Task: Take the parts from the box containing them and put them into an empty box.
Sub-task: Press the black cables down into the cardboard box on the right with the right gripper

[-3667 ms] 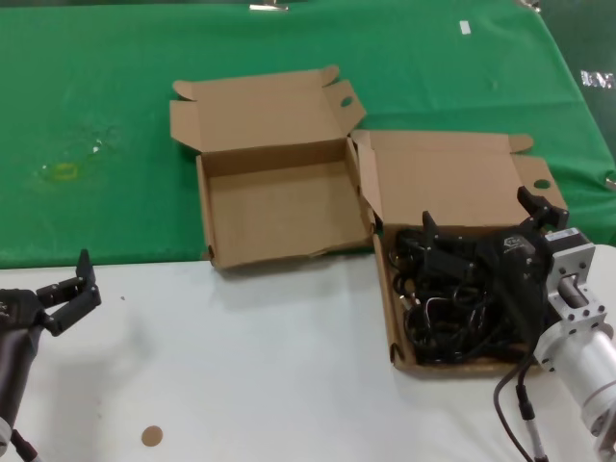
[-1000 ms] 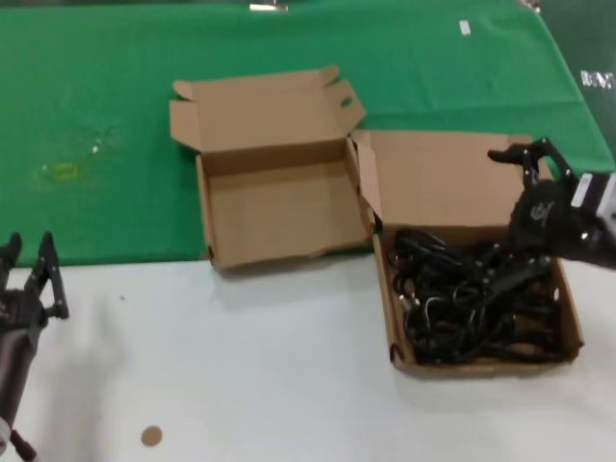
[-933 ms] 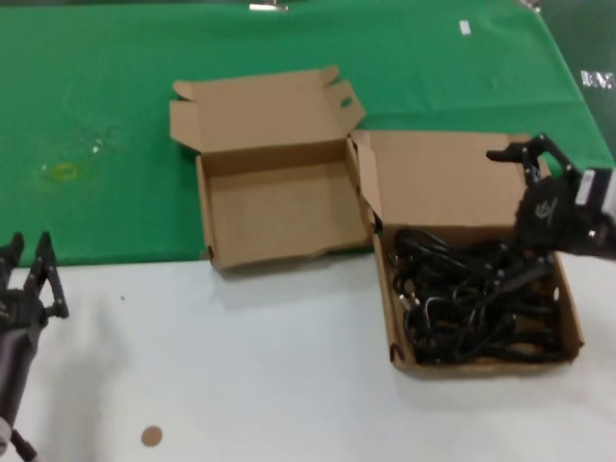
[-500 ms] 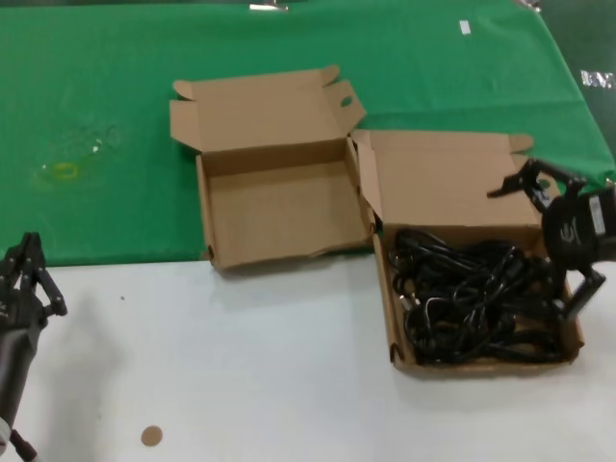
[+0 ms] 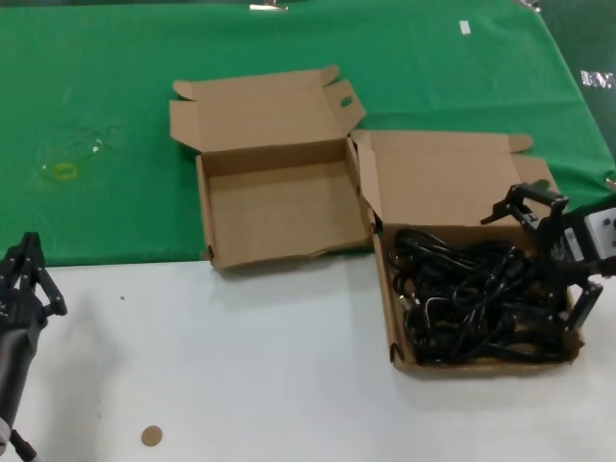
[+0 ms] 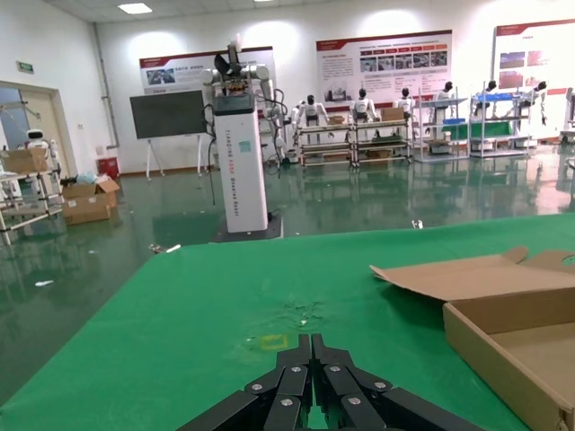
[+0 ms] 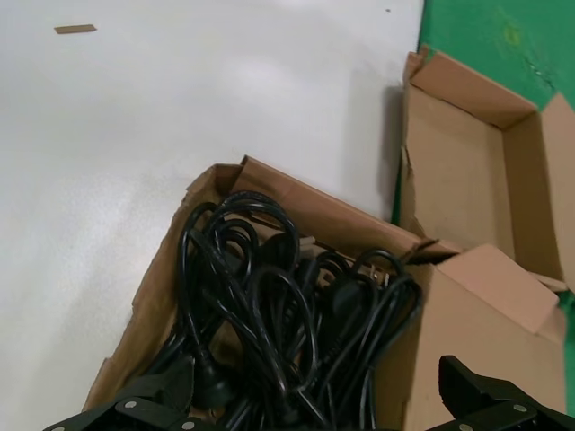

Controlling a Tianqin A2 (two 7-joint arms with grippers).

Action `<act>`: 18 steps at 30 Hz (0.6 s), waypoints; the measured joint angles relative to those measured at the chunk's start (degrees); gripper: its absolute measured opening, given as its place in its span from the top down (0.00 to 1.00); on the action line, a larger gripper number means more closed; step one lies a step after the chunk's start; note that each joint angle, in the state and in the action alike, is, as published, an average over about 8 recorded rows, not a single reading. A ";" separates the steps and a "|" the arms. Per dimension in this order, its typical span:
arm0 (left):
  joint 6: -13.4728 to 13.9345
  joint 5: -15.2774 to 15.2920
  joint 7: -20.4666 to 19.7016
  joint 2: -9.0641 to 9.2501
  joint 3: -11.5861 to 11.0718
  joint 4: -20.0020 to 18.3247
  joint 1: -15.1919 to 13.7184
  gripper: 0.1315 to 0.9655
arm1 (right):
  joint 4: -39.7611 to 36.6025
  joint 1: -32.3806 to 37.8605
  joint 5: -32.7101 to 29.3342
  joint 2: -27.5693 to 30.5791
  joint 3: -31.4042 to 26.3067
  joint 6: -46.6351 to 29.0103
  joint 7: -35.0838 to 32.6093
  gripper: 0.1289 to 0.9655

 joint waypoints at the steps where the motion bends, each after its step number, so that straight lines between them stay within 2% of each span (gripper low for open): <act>1: 0.00 0.00 0.00 0.00 0.00 0.00 0.00 0.98 | -0.32 0.07 -0.20 -0.36 -0.08 -0.08 -0.30 0.00; 12: 0.00 0.00 0.00 0.00 0.00 0.00 0.00 0.98 | -3.34 -0.01 -1.78 -3.08 -0.75 -0.39 -3.32 0.04; 18: 0.00 0.00 0.00 0.00 0.00 0.00 0.00 0.98 | -4.94 0.07 -2.67 -3.96 -0.95 -0.12 -4.94 0.13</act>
